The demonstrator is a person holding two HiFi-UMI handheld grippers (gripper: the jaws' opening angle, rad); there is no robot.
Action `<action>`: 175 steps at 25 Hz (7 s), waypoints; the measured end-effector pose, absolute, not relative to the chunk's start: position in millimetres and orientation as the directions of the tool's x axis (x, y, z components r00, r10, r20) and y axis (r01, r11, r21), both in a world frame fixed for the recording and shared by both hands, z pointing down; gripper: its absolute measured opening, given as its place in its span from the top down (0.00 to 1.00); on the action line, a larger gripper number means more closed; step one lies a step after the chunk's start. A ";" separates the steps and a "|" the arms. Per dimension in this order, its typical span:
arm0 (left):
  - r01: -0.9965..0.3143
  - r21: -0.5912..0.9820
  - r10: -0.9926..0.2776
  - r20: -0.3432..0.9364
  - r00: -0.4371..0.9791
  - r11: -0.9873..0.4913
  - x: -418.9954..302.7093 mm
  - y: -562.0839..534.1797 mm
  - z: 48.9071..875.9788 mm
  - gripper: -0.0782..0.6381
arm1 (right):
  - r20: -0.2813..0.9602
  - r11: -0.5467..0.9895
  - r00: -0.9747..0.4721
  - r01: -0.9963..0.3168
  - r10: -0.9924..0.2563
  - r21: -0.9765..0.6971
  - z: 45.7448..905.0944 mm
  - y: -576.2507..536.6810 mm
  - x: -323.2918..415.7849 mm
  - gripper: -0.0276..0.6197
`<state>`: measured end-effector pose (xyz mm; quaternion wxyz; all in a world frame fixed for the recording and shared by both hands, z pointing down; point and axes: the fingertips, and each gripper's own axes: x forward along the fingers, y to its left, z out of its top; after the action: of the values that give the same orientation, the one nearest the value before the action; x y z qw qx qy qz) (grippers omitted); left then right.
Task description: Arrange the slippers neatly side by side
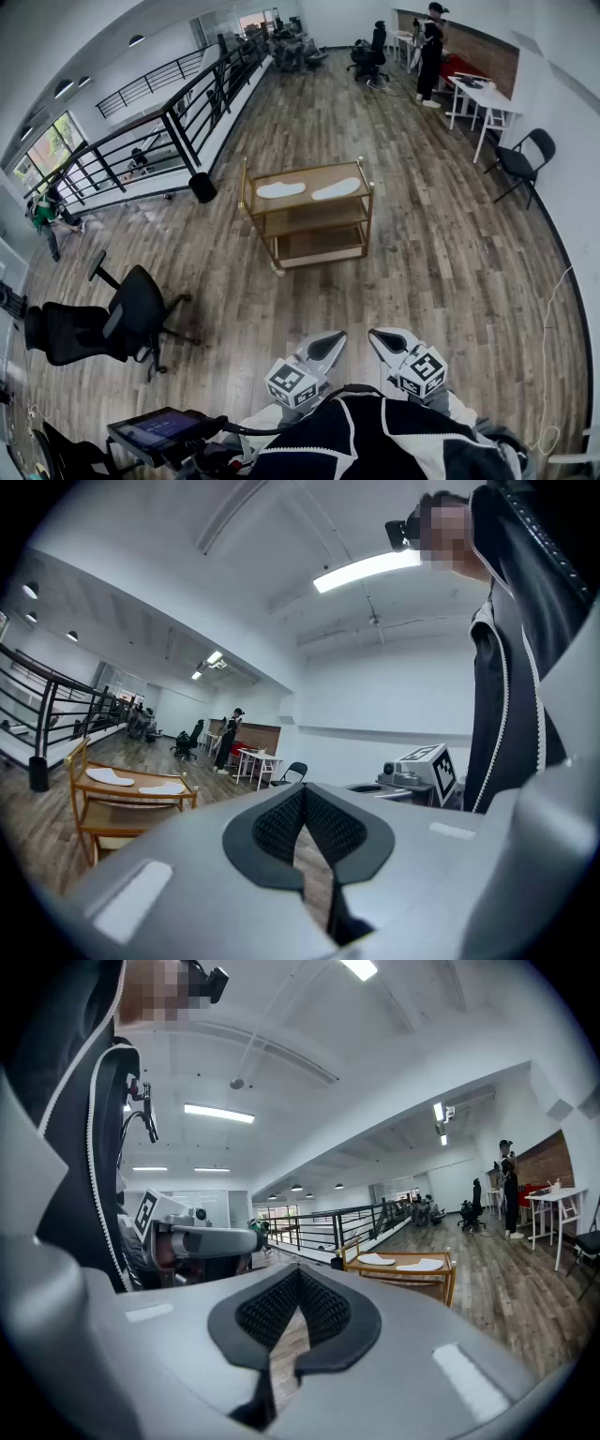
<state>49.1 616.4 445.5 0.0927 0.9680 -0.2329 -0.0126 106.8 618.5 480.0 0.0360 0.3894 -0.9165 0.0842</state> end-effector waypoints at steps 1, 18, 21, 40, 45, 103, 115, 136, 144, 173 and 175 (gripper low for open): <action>-0.451 0.188 -0.455 0.021 0.890 -0.873 48.6 614.9 447.1 0.86 | 0.135 0.683 -0.694 -0.720 -0.708 -0.122 481.2 617.6 106.3 0.95; -0.446 0.195 -0.447 0.038 0.894 -0.874 86.7 606.6 447.5 0.86 | 0.109 0.699 -0.713 -0.701 -0.693 -0.142 477.3 604.4 134.4 0.95; -0.454 0.193 -0.456 0.040 0.889 -0.870 97.5 604.8 446.9 0.86 | 0.104 0.715 -0.728 -0.685 -0.677 -0.142 477.8 602.8 142.5 0.95; -0.590 0.206 -0.584 0.095 0.806 -0.781 86.8 584.5 471.1 0.86 | 0.097 0.801 -0.820 -0.571 -0.564 -0.178 488.5 583.9 136.0 0.95; -0.570 0.211 -0.566 0.084 0.820 -0.794 70.7 553.2 471.7 0.86 | 0.102 0.792 -0.810 -0.586 -0.577 -0.175 490.1 559.5 120.5 0.95; -0.590 0.273 -0.601 0.051 0.798 -0.760 57.2 161.6 472.7 0.86 | 0.114 0.854 -0.871 -0.491 -0.478 -0.174 473.3 159.4 82.6 0.95; -0.655 0.273 -0.666 0.065 0.743 -0.705 63.2 113.6 479.0 0.86 | 0.101 0.879 -0.898 -0.439 -0.428 -0.184 480.6 102.9 96.2 0.95; -0.552 0.280 -0.560 0.057 0.826 -0.786 -28.5 -46.5 481.2 0.86 | 0.104 0.804 -0.824 -0.566 -0.557 -0.181 481.1 -49.3 11.3 0.95; -0.496 0.270 -0.502 0.053 0.863 -0.825 -59.2 -93.3 483.5 0.86 | 0.104 0.768 -0.786 -0.617 -0.609 -0.171 482.6 -97.3 -20.0 0.95; -0.632 0.307 -0.644 0.075 0.762 -0.712 9.6 -141.6 488.1 0.86 | 0.126 0.857 -0.877 -0.480 -0.464 -0.189 484.0 -157.0 52.3 0.95; -0.628 0.308 -0.639 0.077 0.765 -0.715 5.6 -149.2 484.6 0.86 | 0.118 0.849 -0.871 -0.492 -0.477 -0.195 480.5 -160.5 50.3 0.95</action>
<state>5.6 -149.2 484.6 0.1596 0.9258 -0.3423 -0.0176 50.3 -160.5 480.5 0.0328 0.2520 -0.9609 0.1099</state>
